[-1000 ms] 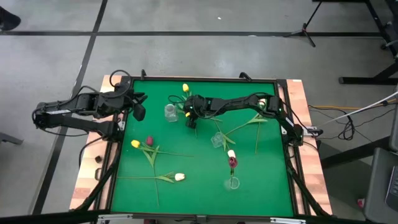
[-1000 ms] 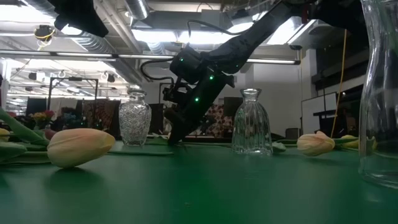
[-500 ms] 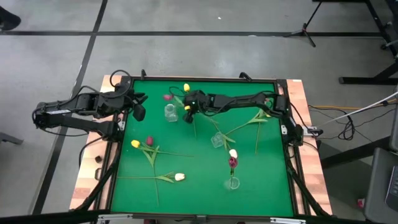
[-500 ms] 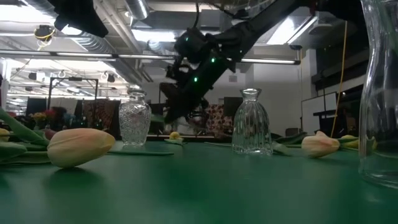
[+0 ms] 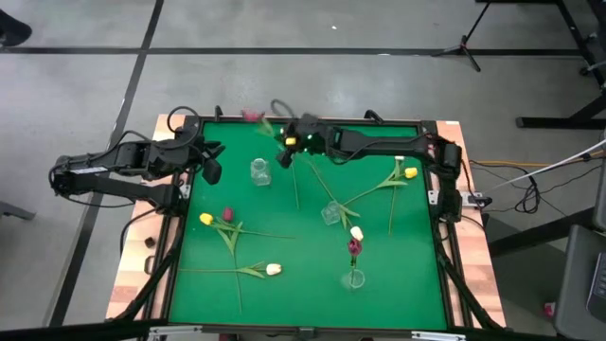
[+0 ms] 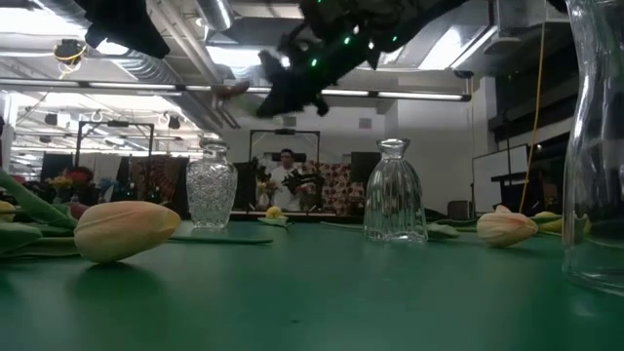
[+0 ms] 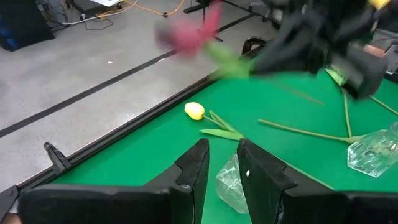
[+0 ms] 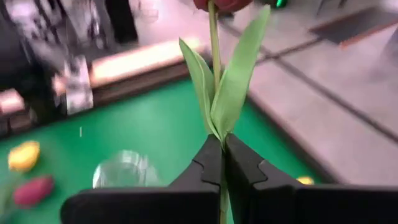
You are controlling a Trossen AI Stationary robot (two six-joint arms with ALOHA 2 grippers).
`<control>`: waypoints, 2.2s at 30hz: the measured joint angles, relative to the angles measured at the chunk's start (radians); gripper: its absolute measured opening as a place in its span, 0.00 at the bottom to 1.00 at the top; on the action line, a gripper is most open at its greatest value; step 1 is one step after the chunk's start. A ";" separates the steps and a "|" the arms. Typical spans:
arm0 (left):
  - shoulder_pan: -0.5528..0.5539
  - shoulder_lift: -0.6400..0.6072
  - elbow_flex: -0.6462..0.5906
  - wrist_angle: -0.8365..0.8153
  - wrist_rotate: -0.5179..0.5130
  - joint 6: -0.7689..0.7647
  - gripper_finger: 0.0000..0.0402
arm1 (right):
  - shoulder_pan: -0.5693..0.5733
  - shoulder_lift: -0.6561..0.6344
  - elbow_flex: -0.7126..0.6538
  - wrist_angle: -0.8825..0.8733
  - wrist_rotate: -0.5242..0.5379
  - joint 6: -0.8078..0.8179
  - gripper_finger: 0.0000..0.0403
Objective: Sort flowers into vase by color
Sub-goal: Put the top red tulip into the bottom right transparent vase
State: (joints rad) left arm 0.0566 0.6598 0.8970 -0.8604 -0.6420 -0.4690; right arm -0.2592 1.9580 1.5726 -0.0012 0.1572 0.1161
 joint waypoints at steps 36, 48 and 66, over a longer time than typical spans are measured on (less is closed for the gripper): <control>0.000 0.000 0.001 0.001 -0.010 -0.015 0.21 | 0.032 -1.323 -0.606 -0.039 -0.040 -0.083 0.00; 0.000 0.000 0.001 0.000 -0.023 -0.061 0.21 | 0.182 -1.560 -1.032 0.379 -0.067 0.004 0.00; 0.000 0.000 0.001 0.001 -0.091 -0.121 0.21 | 0.863 -1.301 -1.212 1.002 0.336 -0.279 0.00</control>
State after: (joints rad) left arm 0.0564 0.6598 0.8978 -0.8597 -0.7329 -0.5898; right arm 0.6037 0.6570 0.3602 1.0003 0.4934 -0.1626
